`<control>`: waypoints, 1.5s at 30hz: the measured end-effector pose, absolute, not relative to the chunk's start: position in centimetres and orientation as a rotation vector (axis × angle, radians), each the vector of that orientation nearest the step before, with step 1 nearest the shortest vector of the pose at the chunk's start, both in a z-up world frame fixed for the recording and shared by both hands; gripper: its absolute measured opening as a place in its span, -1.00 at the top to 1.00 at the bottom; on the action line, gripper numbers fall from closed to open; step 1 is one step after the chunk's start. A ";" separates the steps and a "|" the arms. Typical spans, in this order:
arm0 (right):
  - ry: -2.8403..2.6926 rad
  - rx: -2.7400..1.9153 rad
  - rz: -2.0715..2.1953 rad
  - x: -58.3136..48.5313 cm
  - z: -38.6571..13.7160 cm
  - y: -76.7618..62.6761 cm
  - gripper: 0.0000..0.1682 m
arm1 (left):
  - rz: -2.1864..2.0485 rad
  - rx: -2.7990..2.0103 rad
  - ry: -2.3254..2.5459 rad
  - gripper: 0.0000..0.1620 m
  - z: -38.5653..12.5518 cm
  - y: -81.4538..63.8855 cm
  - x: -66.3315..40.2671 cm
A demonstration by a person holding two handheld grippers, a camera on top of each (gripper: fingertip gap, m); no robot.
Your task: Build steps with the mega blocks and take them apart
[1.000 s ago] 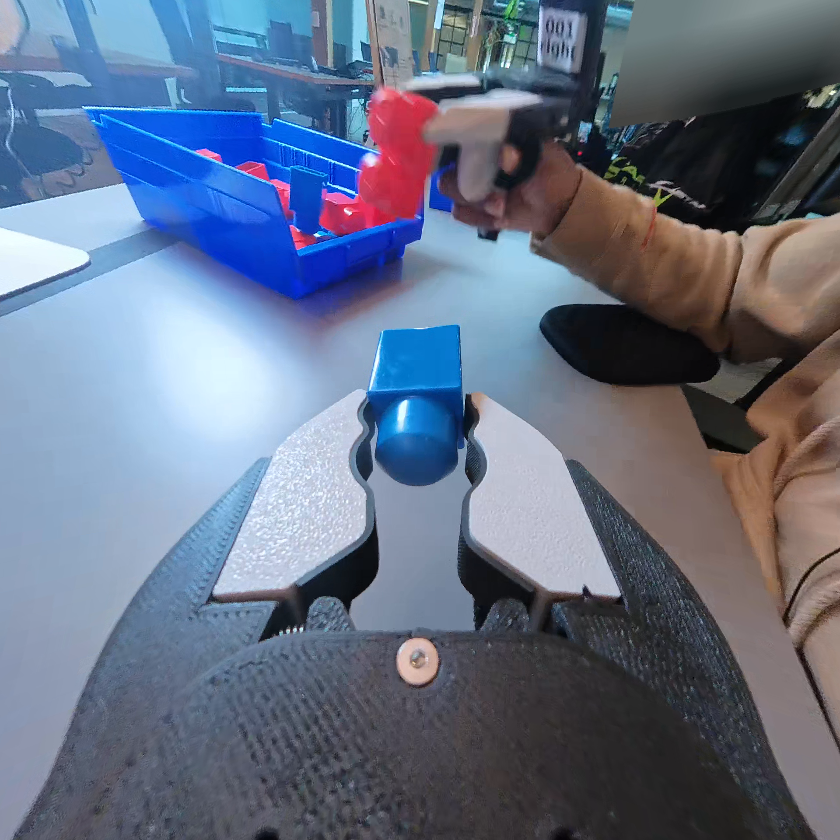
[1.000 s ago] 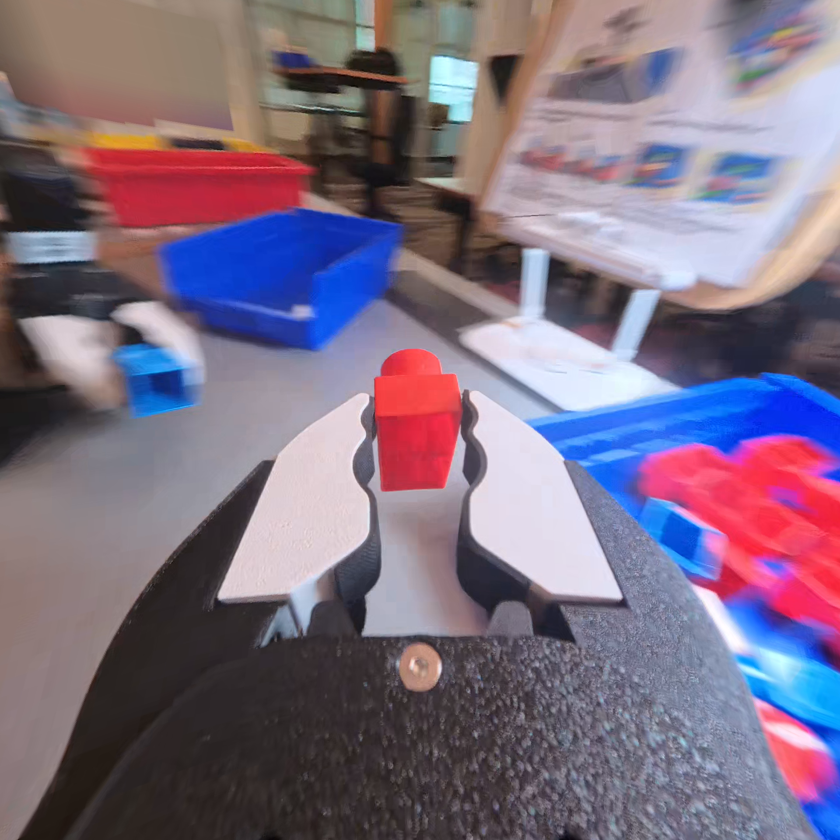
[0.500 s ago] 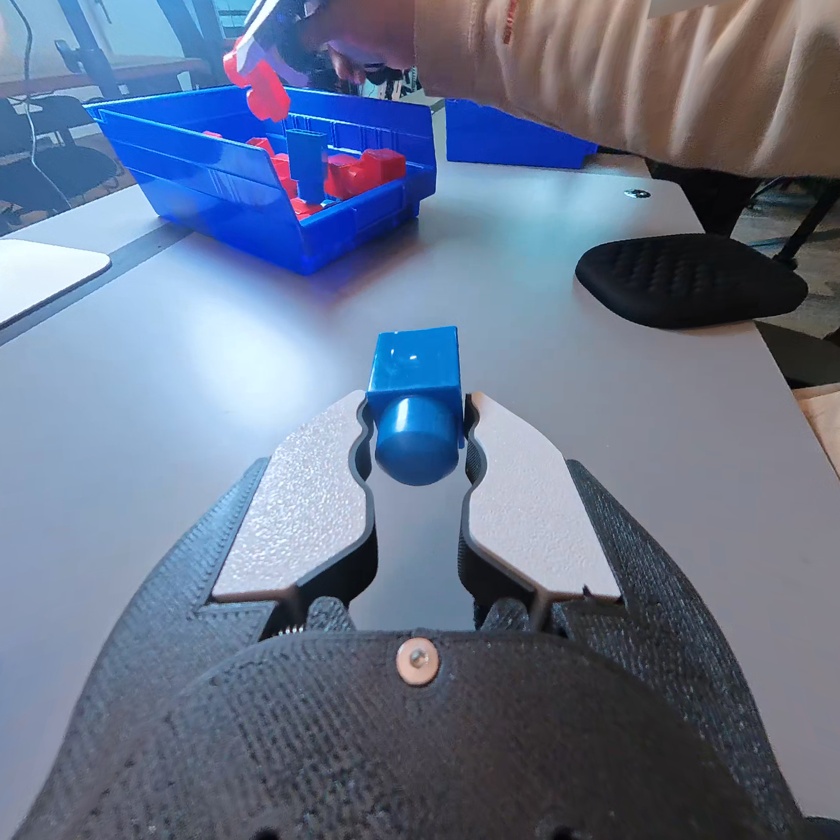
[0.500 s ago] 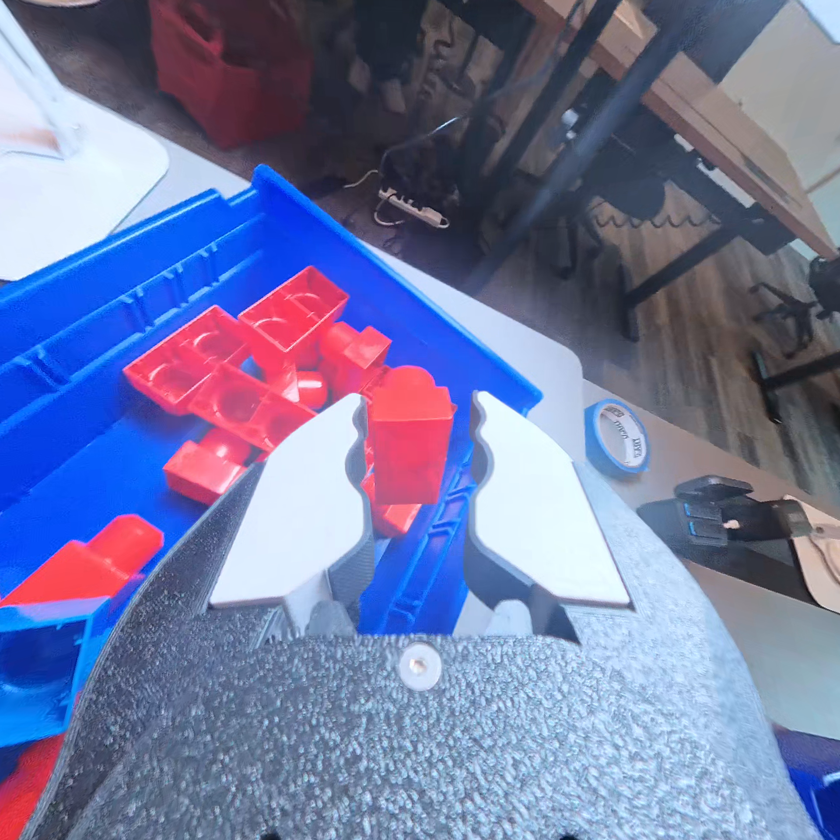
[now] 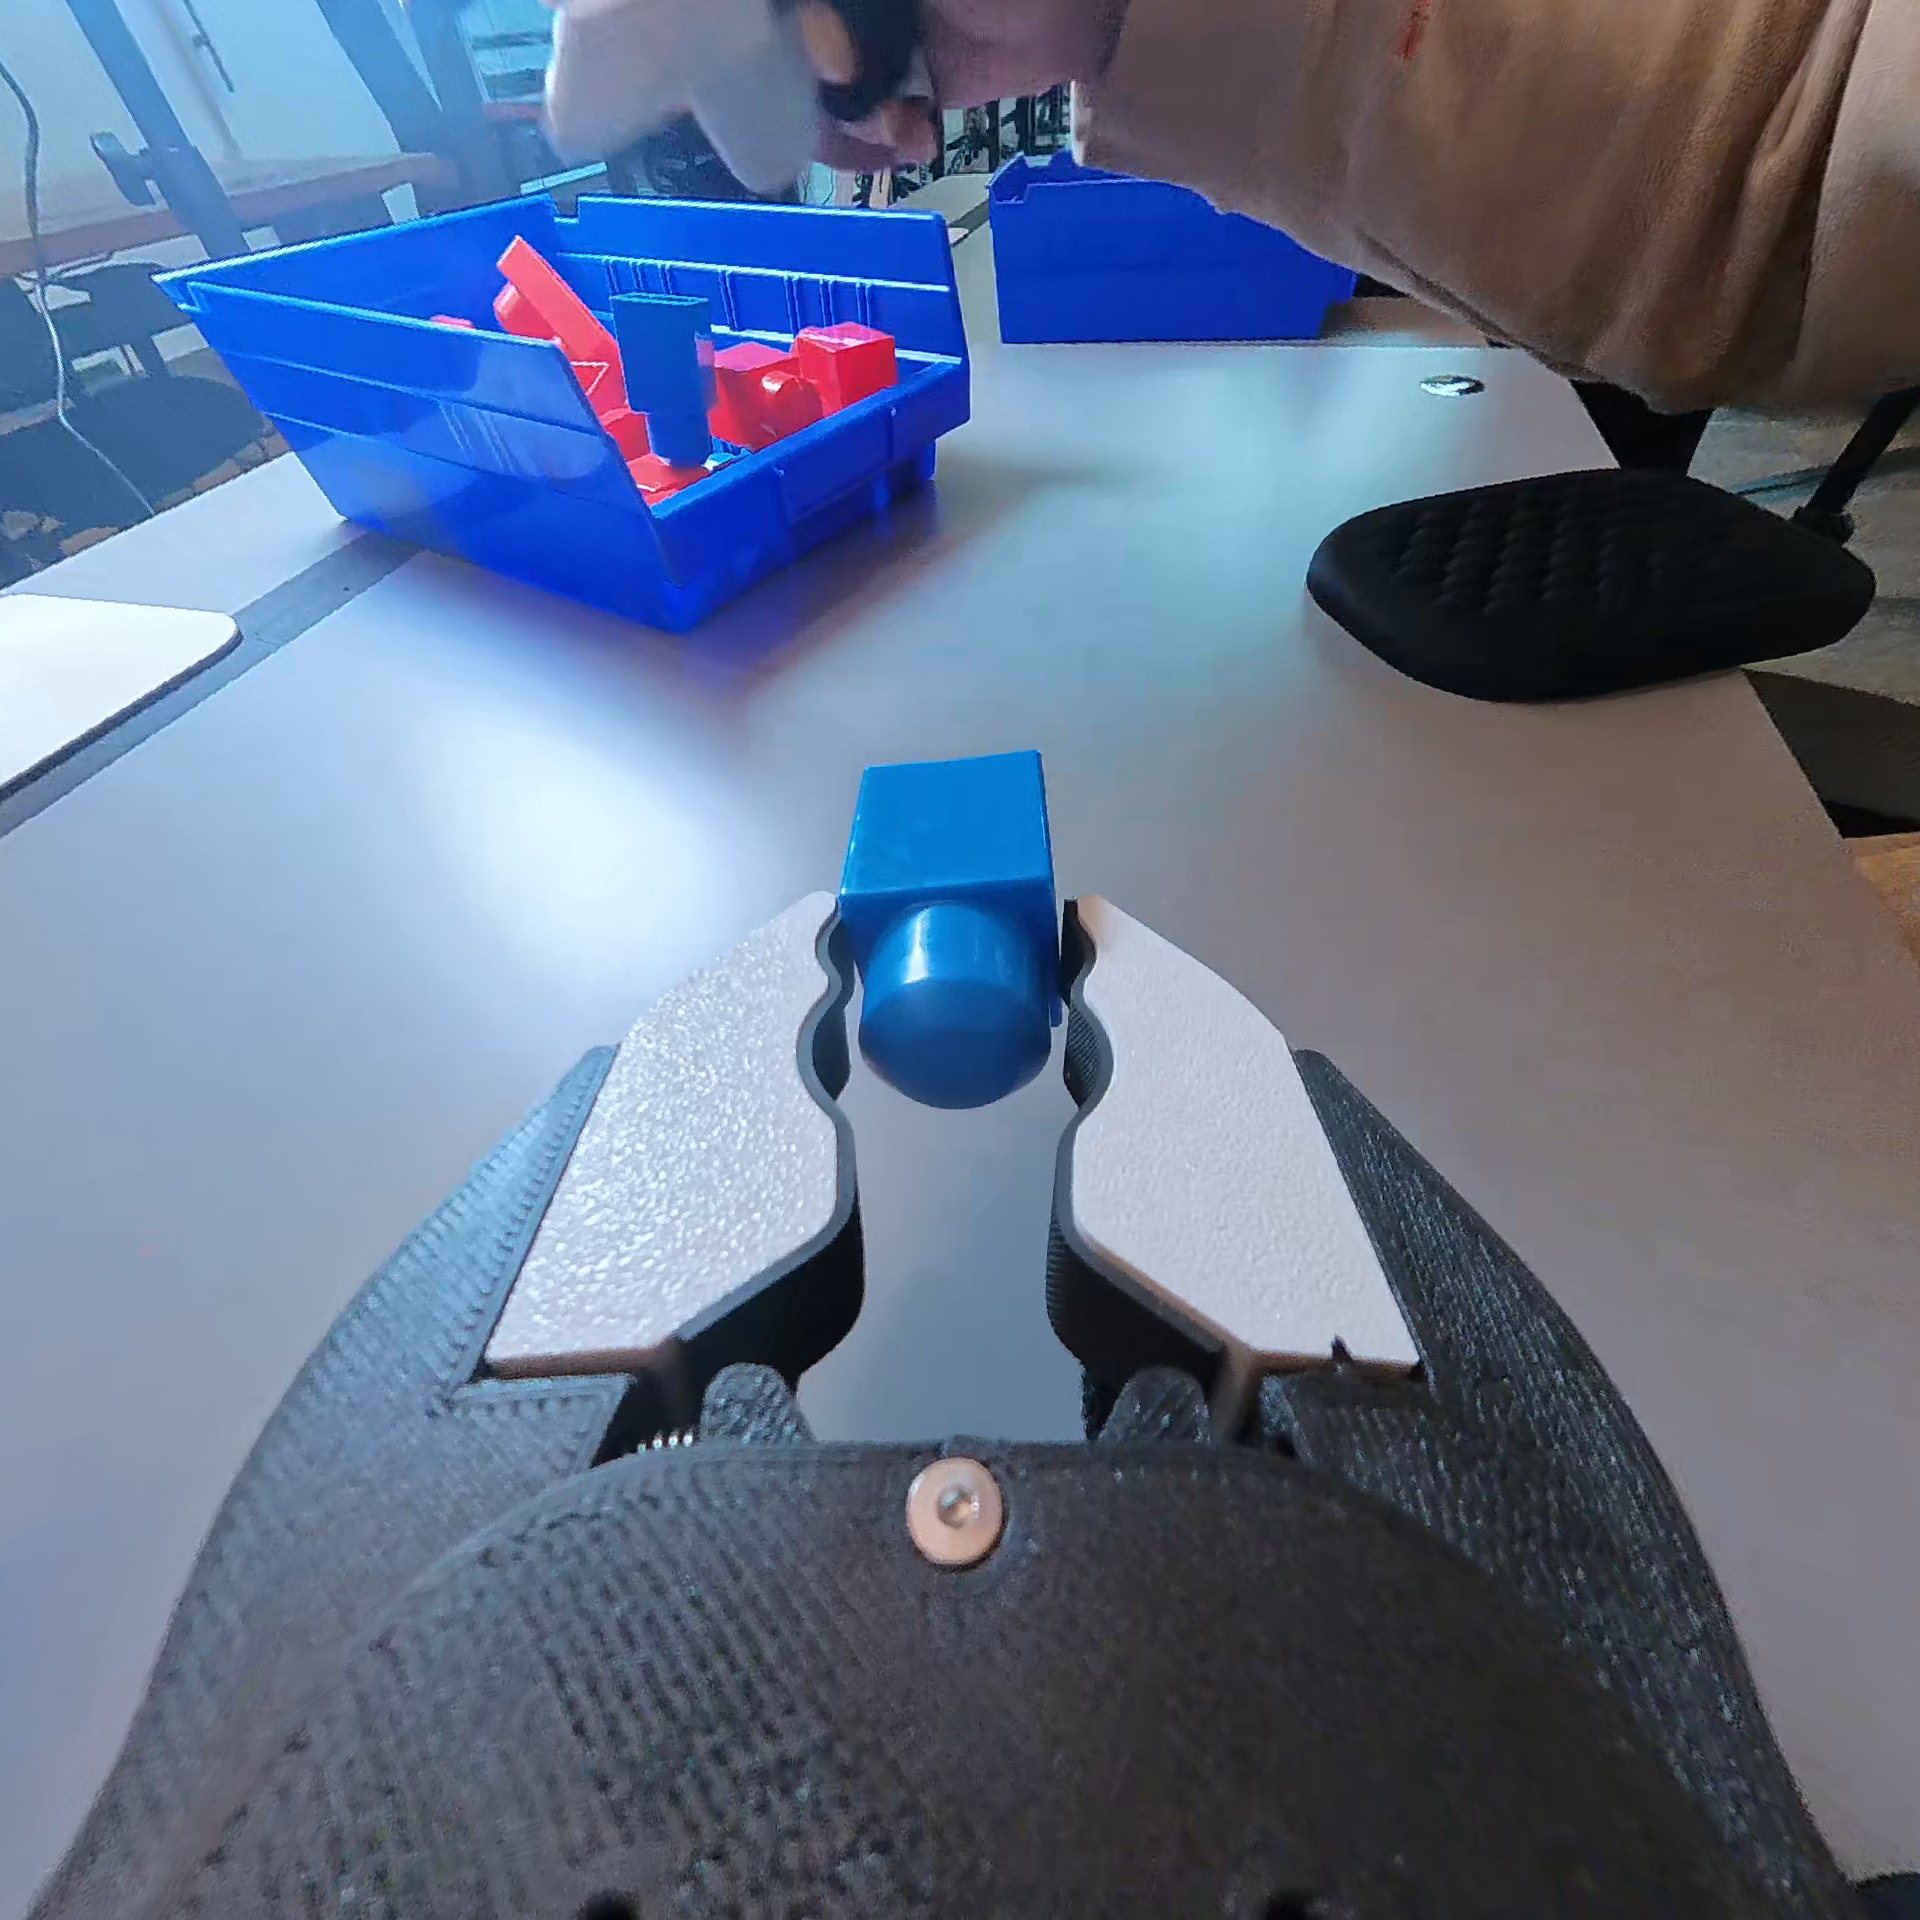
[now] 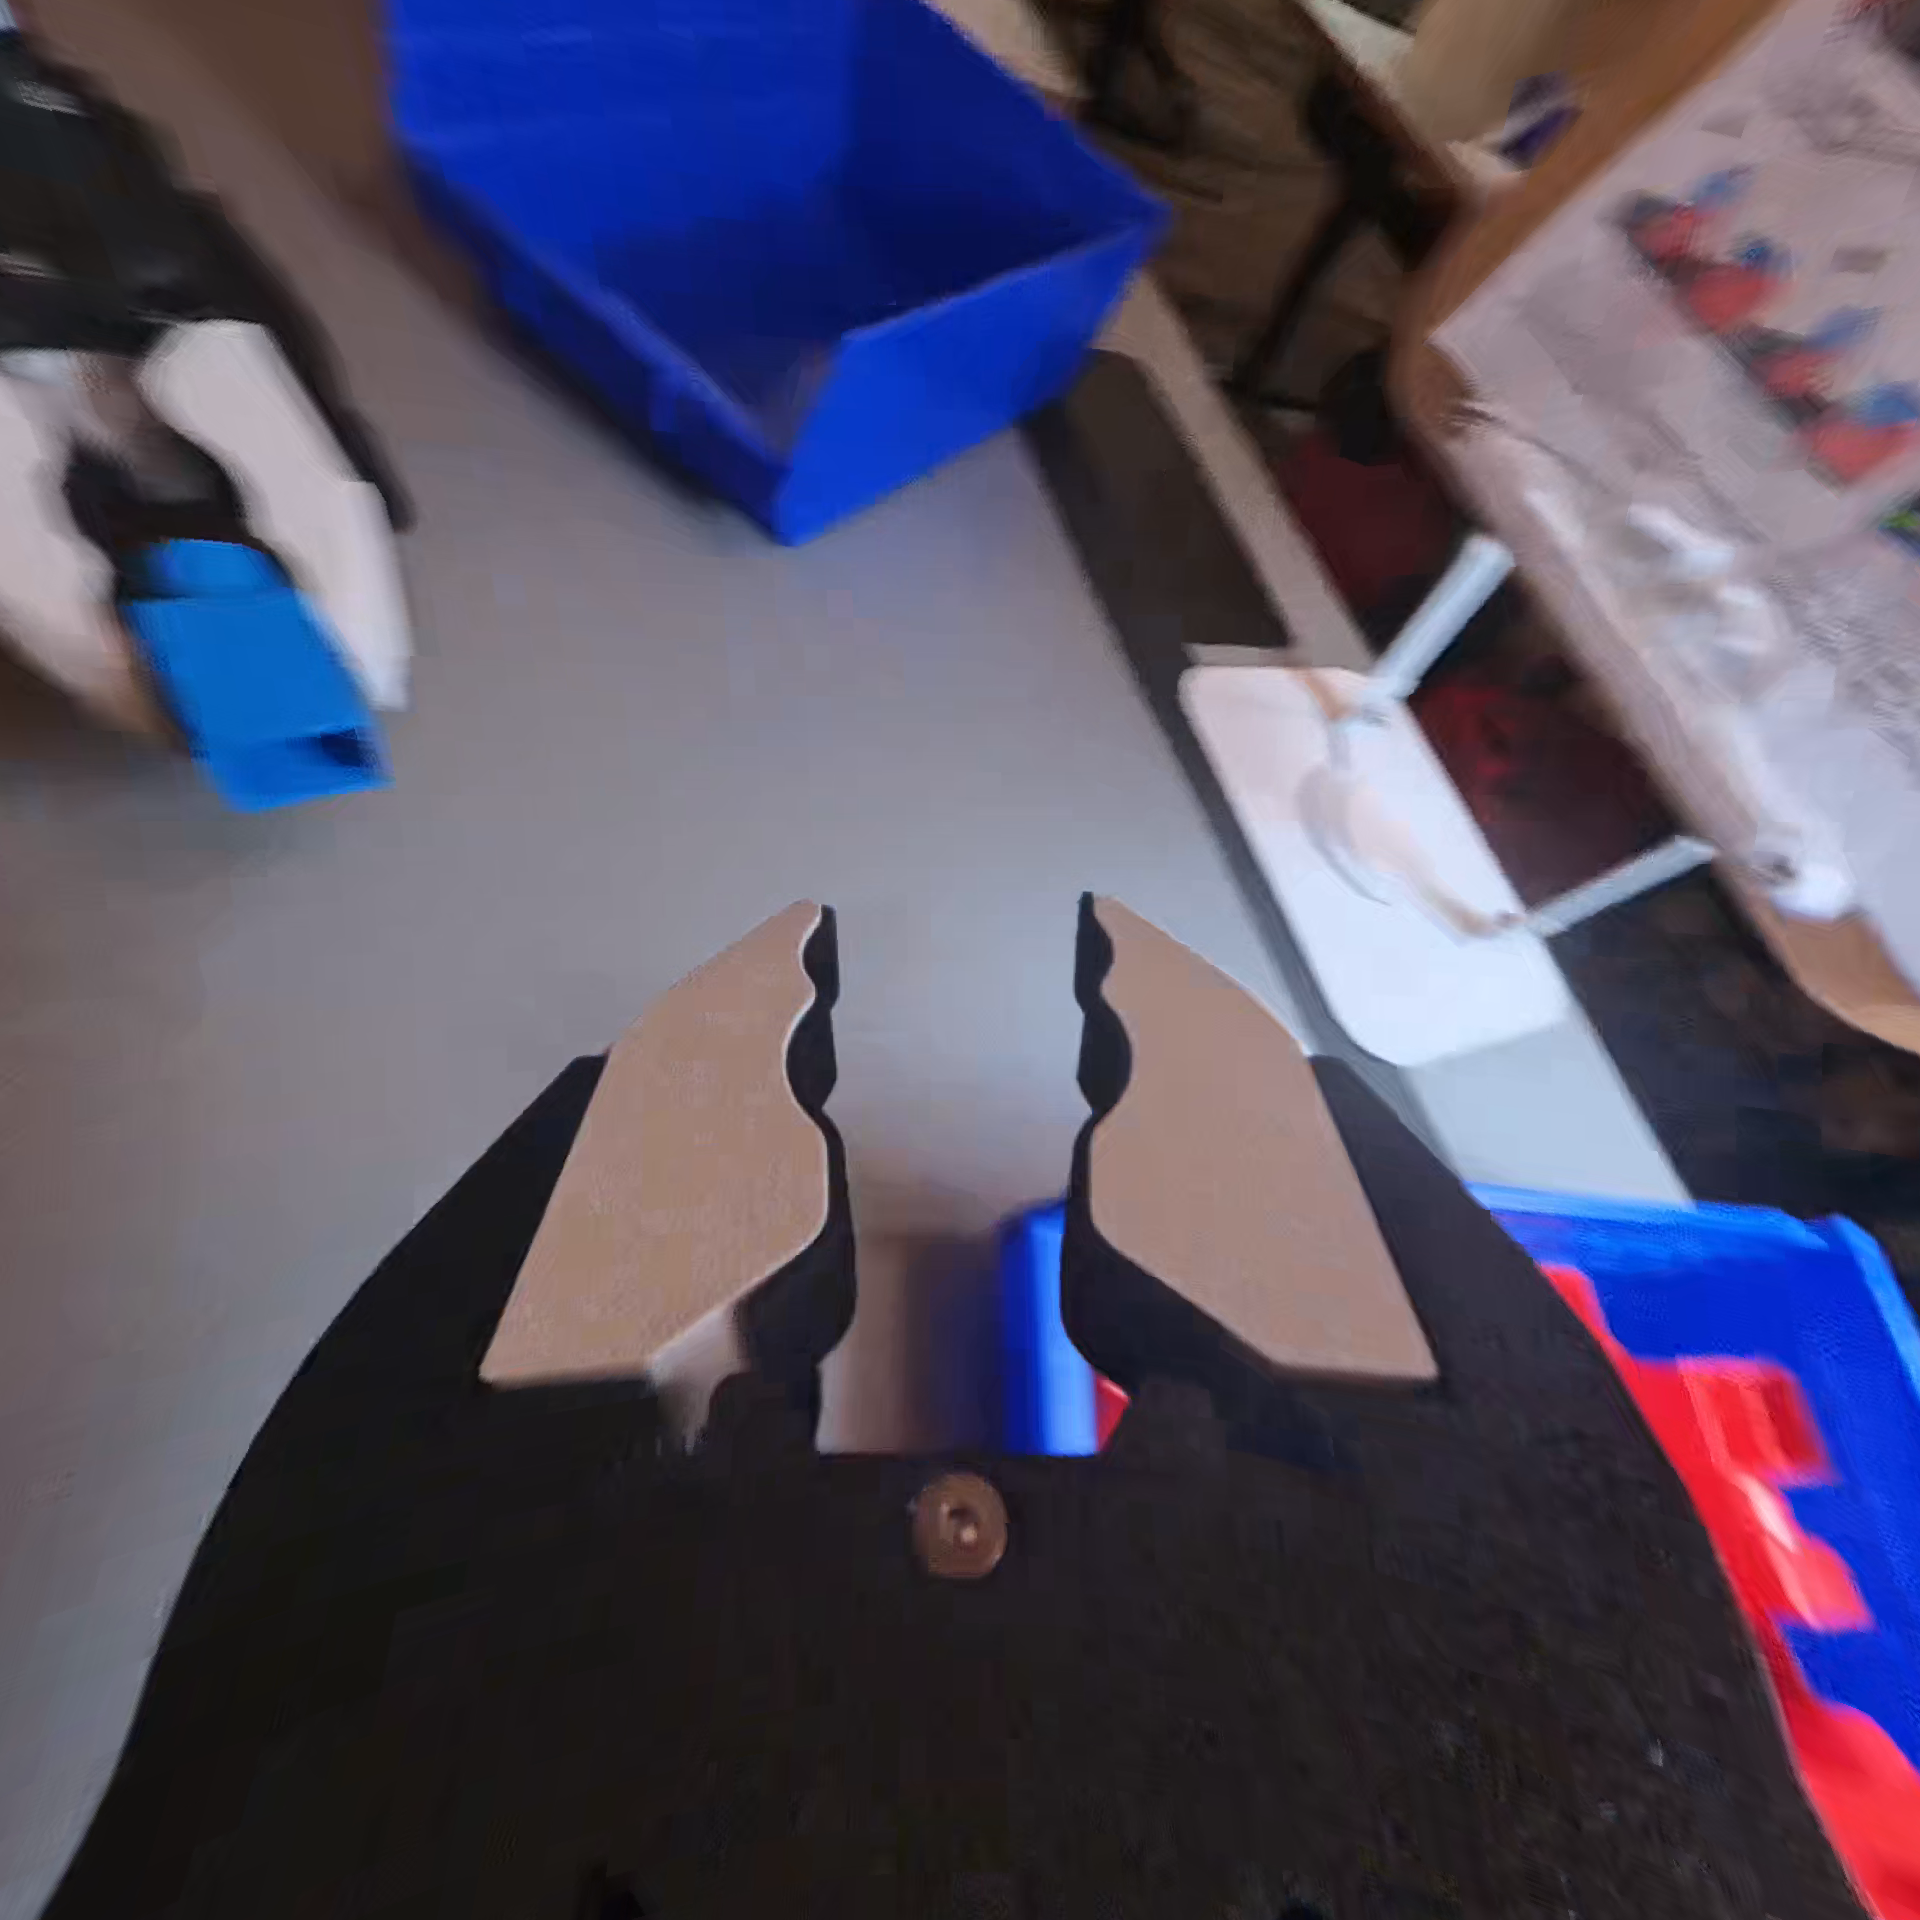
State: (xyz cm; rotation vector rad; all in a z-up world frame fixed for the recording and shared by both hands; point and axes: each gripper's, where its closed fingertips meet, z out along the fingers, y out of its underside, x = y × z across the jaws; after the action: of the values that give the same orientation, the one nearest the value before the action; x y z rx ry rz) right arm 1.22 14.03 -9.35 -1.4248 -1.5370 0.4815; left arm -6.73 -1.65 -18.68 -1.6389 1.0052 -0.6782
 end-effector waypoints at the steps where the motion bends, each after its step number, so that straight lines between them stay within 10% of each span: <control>1: -1.654 -1.395 0.571 -0.3 -10.3 10.5 0.47 | -0.666 -1.636 1.018 0.53 -18.8 -1.7 -6.7; 11: -2.062 -1.302 0.781 -6.2 -18.0 -3.2 0.60 | -0.566 -1.553 1.146 0.54 -18.7 -3.1 -5.6; 23: -1.195 -1.617 0.494 3.3 -9.3 14.0 0.61 | -0.536 -1.601 0.991 0.63 -18.3 -1.0 -7.2; 45: -0.795 -1.940 0.010 14.0 -14.2 22.6 0.49 | -0.475 -1.607 1.088 0.71 -19.6 -1.5 -6.8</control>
State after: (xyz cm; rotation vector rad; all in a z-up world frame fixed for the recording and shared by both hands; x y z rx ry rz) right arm 13.98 22.64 -14.23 -1.9396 -0.7949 0.0099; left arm -6.77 -1.52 -19.59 -1.6072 1.0882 -0.4754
